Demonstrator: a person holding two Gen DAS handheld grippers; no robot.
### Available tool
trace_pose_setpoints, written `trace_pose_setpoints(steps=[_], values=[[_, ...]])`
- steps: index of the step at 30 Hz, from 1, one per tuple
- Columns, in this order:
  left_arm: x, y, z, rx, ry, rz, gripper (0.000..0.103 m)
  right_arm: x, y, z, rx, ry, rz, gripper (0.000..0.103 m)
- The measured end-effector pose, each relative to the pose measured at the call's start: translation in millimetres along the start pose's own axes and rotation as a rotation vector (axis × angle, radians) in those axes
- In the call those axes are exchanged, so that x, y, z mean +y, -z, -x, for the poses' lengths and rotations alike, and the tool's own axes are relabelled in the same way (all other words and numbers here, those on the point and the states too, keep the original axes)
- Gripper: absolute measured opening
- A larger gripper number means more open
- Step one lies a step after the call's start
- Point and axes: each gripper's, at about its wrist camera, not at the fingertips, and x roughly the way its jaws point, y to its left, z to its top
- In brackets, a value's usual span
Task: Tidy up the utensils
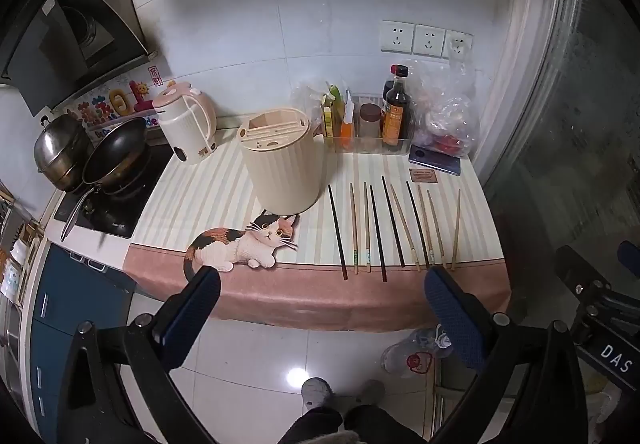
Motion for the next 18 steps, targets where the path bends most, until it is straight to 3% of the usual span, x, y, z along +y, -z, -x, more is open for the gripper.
trace_pose_setpoints(steps=[18], values=[[2.4,-5.1,6.2,-0.013,-0.009,0.0,0.103,5.0,3.8,11.2,-0.012,0.005,0.006,0.103]])
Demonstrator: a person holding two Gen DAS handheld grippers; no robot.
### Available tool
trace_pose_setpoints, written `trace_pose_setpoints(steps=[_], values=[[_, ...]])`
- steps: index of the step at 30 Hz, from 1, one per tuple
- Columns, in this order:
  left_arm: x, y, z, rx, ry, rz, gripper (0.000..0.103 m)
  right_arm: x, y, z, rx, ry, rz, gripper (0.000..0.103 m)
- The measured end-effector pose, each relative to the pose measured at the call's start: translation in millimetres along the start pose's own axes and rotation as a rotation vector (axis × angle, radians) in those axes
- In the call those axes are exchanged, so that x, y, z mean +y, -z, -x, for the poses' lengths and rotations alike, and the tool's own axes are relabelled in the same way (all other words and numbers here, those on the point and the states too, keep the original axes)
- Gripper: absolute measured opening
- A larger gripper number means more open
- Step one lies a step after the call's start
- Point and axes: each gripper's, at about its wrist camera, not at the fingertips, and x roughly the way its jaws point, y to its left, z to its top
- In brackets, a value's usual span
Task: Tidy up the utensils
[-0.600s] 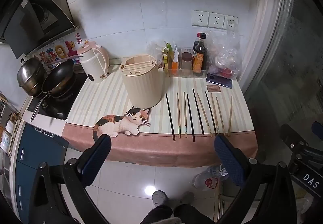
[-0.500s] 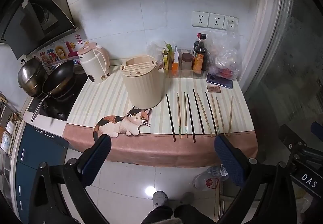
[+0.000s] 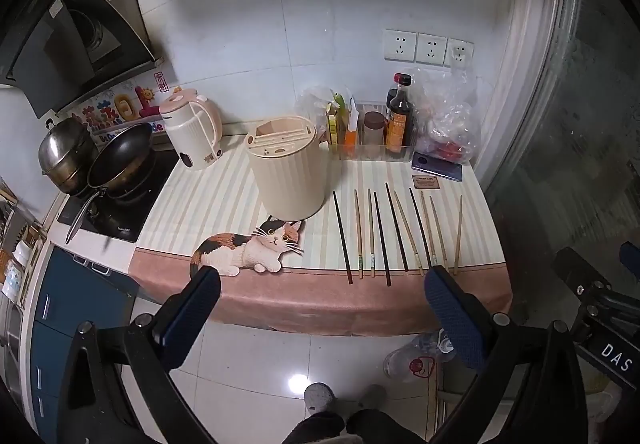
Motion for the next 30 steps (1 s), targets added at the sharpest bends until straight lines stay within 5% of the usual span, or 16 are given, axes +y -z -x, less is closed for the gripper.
trace_pose_setpoints(steps=[30], values=[[18.9,0.7,24.6,-0.029,-0.004,0.029,0.103,11.4,4.8,24.9,-0.04,-0.025,0.025,0.103]])
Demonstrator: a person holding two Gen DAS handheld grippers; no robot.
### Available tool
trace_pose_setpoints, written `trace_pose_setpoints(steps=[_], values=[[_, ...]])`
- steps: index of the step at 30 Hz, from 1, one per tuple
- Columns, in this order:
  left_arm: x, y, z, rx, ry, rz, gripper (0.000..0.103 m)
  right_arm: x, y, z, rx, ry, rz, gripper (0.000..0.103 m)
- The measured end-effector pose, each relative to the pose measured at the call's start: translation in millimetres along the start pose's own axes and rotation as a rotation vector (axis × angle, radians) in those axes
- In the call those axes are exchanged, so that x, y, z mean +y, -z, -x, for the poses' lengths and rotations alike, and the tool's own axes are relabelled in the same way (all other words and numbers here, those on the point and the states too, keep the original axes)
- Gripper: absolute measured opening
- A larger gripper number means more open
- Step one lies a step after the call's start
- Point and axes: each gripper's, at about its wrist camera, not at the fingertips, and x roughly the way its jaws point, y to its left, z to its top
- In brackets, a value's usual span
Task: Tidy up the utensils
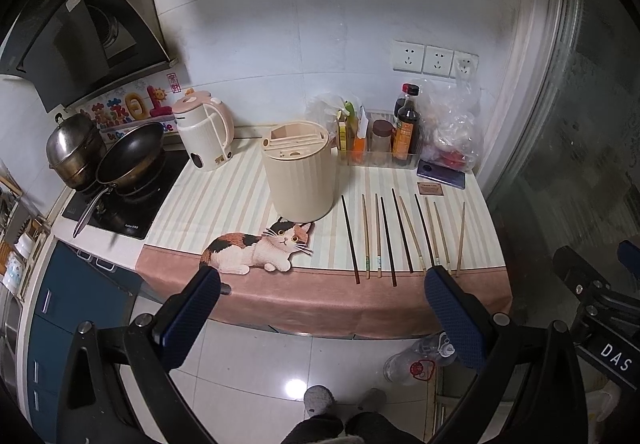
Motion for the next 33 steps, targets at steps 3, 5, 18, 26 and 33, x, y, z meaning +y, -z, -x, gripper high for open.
trace_pose_setpoints(steps=[3,5,18,26,33], values=[[1.7,-0.6,1.1,-0.004,0.0,0.004,0.103,0.8,-0.4,2.1,-0.005,0.0,0.002,0.103],[3.4,-1.1,2.2,-0.008,0.001,0.007,0.103,0.7,-0.8,3.3,-0.007,-0.001,0.003,0.103],[6.6,4.3,6.3,-0.016,0.014,0.006,0.103,2.6,-0.9,8.0,-0.014,-0.001,0.003,0.103],[4.1,9.2,6.8,-0.017,0.014,0.005,0.103,2.6,0.0,9.6,-0.015,0.0,0.005,0.103],[4.3,12.2,6.6,-0.016,0.015,0.009,0.103,3.0,0.4,9.8,-0.015,-0.001,0.004,0.103]])
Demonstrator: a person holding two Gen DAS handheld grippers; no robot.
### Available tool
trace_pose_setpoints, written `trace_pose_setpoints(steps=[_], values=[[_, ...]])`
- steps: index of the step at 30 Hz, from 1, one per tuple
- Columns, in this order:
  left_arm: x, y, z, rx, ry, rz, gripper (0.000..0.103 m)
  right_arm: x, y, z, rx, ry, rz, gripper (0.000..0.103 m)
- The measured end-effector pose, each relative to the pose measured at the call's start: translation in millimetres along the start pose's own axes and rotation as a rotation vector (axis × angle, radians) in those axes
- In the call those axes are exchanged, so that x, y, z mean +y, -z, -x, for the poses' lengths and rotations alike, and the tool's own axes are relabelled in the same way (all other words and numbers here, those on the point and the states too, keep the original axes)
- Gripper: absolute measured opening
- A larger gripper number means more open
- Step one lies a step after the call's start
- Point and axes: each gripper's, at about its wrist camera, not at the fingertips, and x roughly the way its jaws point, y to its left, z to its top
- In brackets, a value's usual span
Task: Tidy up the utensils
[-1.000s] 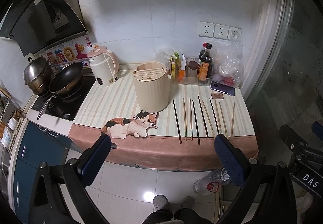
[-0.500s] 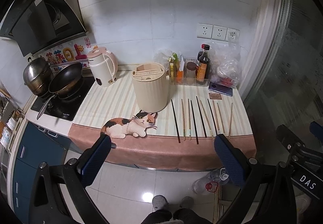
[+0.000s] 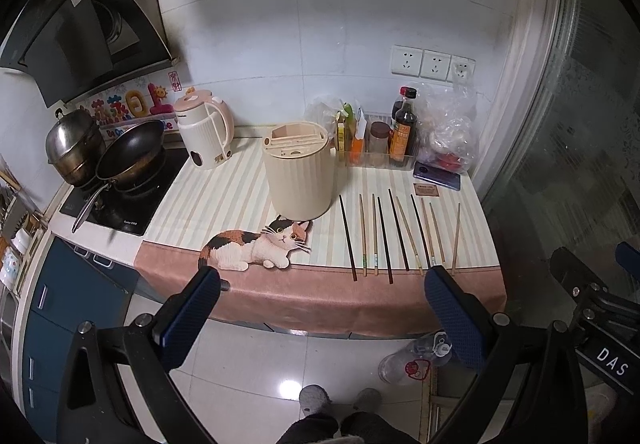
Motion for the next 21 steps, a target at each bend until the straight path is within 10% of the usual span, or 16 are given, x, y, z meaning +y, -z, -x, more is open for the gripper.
trace_pose_setpoints(steps=[21], values=[[14.2,-8.7,-49.3,-0.051,-0.028,0.0,0.103,-3.2,-6.7,-28.7,-0.011,0.012,-0.082,0.103]])
